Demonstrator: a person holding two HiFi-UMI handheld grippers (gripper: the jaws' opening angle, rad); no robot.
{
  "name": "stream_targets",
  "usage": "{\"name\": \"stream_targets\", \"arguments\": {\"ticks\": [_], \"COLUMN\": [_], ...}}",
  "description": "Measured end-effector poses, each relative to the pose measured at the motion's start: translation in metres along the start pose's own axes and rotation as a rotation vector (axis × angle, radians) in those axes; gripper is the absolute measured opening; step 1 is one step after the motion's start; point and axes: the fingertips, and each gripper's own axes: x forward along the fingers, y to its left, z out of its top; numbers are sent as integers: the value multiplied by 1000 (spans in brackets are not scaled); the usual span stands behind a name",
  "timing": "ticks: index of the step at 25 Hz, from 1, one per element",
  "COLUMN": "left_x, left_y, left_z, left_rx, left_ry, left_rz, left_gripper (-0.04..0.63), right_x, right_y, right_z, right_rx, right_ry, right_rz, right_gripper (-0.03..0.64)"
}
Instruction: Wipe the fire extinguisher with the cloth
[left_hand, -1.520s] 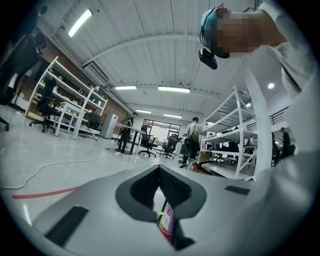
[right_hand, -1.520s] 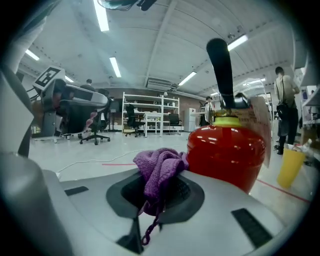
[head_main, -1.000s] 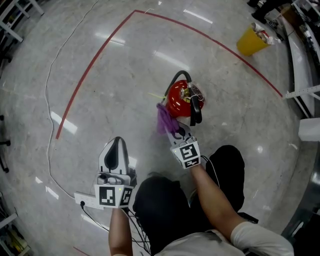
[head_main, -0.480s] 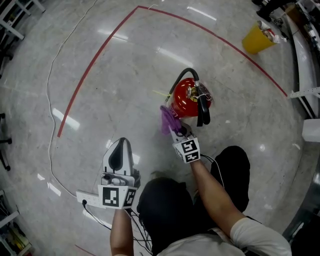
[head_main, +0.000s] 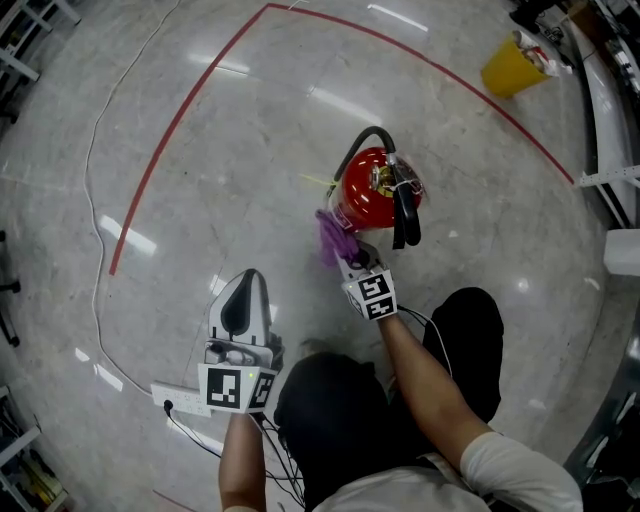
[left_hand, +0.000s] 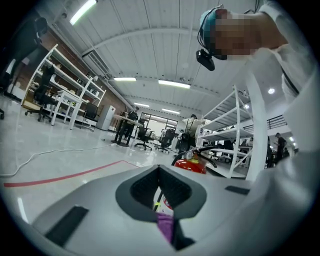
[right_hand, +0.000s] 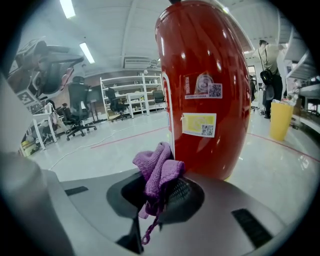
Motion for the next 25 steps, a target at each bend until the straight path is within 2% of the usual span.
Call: {"name": "stream_targets", "arguments": {"ticks": [6,11,18,25], "left_x": [5,4,-8,-28], "left_y": [-3,-4,-25,-76], "left_z": [-3,11,72,188], "left_rx": [-2,-1,-12,15], "left_ry": [1,-2,21,73], "left_rz": [-14,-5,24,48], "left_gripper": [5,5,5,5], "right_x": [0,-27,-100,-211], "right_y": [2,22,52,74], "right_z": [0,45,150,299], "right_rx": [-41,-64,-139,-106], "right_ry": [-11,-99,-220,-336], "right_rz": [2,36,92,74], "right_gripper": [49,49,49,49]}}
